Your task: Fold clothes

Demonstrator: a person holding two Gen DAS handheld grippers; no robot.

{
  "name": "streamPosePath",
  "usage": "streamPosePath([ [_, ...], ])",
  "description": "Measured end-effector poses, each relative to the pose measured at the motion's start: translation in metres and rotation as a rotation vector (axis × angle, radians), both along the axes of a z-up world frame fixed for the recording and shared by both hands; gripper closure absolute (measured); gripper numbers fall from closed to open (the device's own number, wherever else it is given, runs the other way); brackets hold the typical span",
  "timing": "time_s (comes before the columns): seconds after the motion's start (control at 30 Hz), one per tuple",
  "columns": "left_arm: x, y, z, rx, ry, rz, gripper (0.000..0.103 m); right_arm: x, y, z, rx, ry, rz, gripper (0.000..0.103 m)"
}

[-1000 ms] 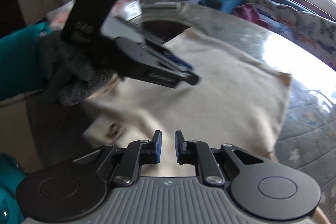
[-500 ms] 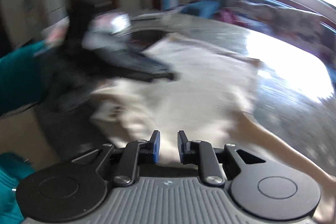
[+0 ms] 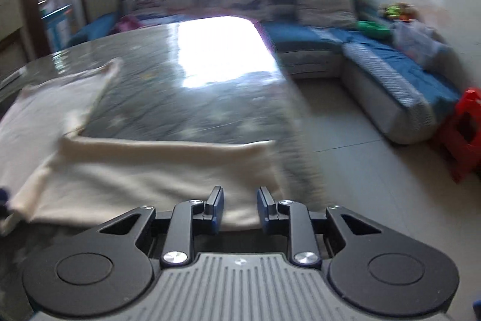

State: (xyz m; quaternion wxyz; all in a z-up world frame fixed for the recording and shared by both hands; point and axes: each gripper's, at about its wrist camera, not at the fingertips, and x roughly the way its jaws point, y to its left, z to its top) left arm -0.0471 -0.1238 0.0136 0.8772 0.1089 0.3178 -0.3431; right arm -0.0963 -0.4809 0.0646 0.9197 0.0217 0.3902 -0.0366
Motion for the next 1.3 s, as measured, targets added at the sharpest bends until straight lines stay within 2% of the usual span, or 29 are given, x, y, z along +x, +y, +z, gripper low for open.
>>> streamPosePath([
  [0.03,0.000,-0.001,0.002,-0.007,-0.001,-0.002,0.083,0.000,-0.006,0.000,0.001,-0.004,-0.020,0.076],
  [0.07,0.001,-0.002,0.004,-0.014,-0.003,-0.007,0.083,0.000,-0.010,0.001,0.007,-0.005,-0.028,0.067],
  [0.2,0.003,-0.012,0.005,-0.020,-0.003,-0.024,0.083,-0.003,-0.022,-0.003,0.034,0.007,-0.036,0.065],
  [0.23,0.003,-0.015,0.004,-0.021,0.003,-0.029,0.083,-0.003,-0.020,-0.005,0.033,0.012,-0.029,0.066],
  [0.3,0.004,-0.019,0.003,-0.023,0.014,-0.037,0.083,-0.005,-0.015,-0.005,0.023,0.010,-0.010,0.081],
  [0.33,0.003,-0.021,0.002,-0.025,0.018,-0.044,0.083,-0.005,-0.011,-0.004,0.015,0.005,-0.001,0.092],
  [0.43,0.002,-0.025,-0.002,-0.041,0.041,-0.057,0.084,-0.003,-0.006,0.005,-0.075,-0.025,-0.008,0.093],
  [0.47,0.002,-0.025,-0.003,-0.049,0.048,-0.054,0.084,-0.001,-0.006,0.007,-0.097,-0.032,-0.014,0.097],
  [0.53,0.000,-0.026,-0.005,-0.064,0.060,-0.044,0.084,0.006,-0.009,0.004,-0.104,-0.019,-0.027,0.097],
  [0.7,-0.001,-0.002,0.007,-0.099,0.048,0.028,0.082,0.015,-0.004,0.000,-0.132,-0.013,-0.016,0.090],
  [0.8,-0.001,0.033,0.021,-0.121,0.020,0.146,0.080,0.014,0.006,0.011,-0.132,-0.039,0.017,0.086],
  [0.9,-0.002,0.073,0.031,-0.112,-0.018,0.306,0.079,0.014,0.020,0.023,-0.113,-0.070,0.067,0.084],
  [0.93,-0.002,0.087,0.033,-0.106,-0.028,0.367,0.078,0.015,0.029,0.028,-0.088,-0.081,0.097,0.080],
  [1.03,-0.004,0.128,0.039,-0.081,-0.067,0.551,0.072,0.018,0.054,0.037,-0.051,-0.097,0.190,0.078],
  [1.17,-0.009,0.178,0.039,-0.005,-0.126,0.819,0.063,0.020,0.092,0.043,-0.025,-0.105,0.322,0.073],
  [1.3,-0.007,0.228,0.026,0.017,-0.059,1.058,0.057,0.022,0.130,0.045,-0.002,-0.097,0.456,0.072],
])
